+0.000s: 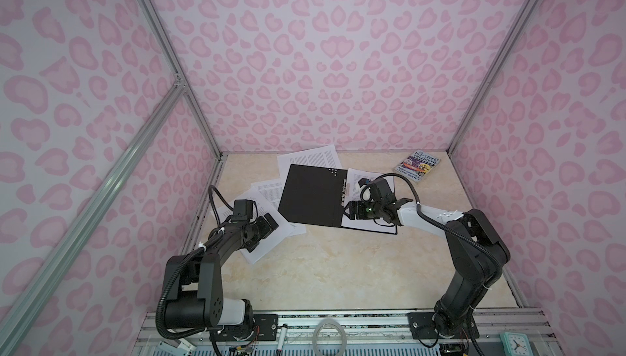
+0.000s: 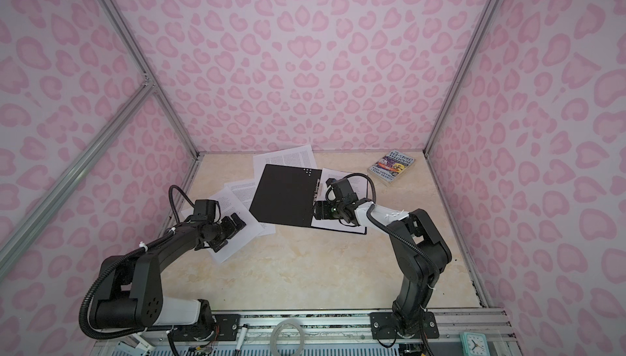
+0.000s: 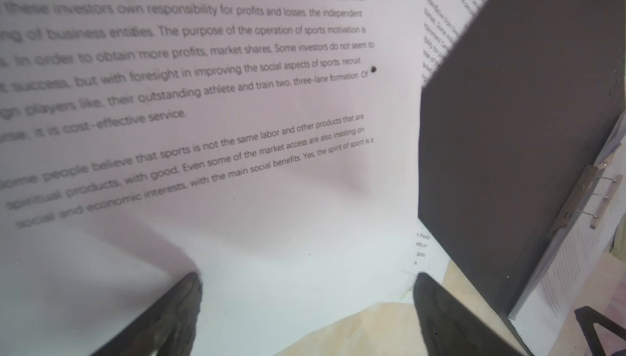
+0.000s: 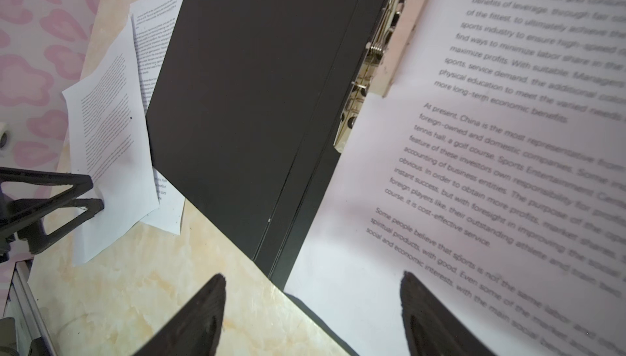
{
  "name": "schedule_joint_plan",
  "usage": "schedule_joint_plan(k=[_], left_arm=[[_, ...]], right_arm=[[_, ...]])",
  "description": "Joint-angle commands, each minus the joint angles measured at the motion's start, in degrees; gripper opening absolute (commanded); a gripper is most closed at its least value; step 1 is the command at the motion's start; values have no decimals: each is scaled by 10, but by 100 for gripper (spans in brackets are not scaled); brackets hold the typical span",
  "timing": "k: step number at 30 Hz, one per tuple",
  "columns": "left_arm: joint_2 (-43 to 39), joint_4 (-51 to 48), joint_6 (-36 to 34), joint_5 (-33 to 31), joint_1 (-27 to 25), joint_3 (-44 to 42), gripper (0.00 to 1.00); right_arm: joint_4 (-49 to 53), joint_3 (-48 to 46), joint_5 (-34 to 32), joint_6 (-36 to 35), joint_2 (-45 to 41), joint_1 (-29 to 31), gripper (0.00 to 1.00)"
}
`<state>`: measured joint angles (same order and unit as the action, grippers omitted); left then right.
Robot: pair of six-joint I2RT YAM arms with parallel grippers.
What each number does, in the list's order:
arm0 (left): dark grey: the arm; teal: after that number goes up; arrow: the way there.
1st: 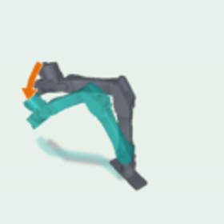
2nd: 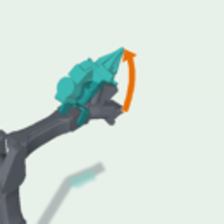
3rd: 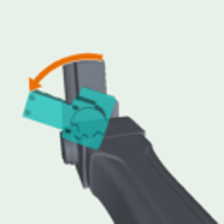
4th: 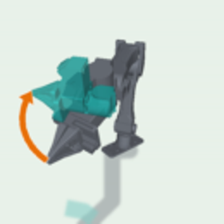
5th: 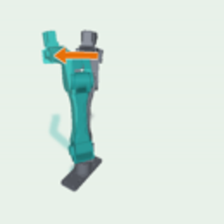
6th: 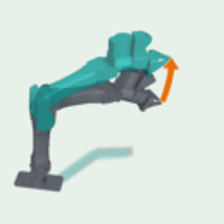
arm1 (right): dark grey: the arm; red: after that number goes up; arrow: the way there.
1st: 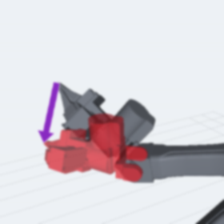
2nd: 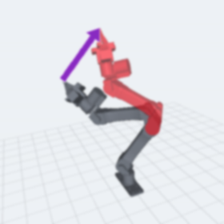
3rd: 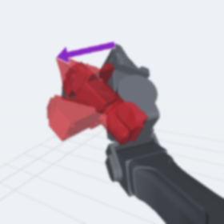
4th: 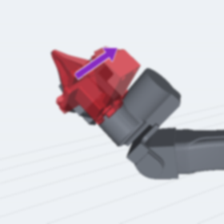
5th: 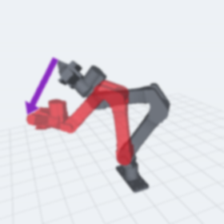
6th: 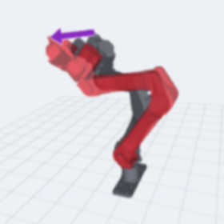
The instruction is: Put the files into the folder
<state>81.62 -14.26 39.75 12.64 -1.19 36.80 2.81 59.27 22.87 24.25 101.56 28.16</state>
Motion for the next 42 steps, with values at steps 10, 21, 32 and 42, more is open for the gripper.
schedule_joint_plan(k=[10, 21, 32, 42], left_arm=[[-140, -49, 30, 55, -25, -28, 97], [-247, -124, 70, 46, 147, -87, 97], [-200, 8, 72, 99, 213, -177, 97], [-215, 149, 128, 174, 225, -246, 97]], right_arm=[[25, 96, 29, -33, 74, 87, 76], [77, 250, 72, -47, 196, 179, 55], [131, 363, 92, -61, 292, 222, 51], [143, 380, 117, -59, 338, 227, 48]])
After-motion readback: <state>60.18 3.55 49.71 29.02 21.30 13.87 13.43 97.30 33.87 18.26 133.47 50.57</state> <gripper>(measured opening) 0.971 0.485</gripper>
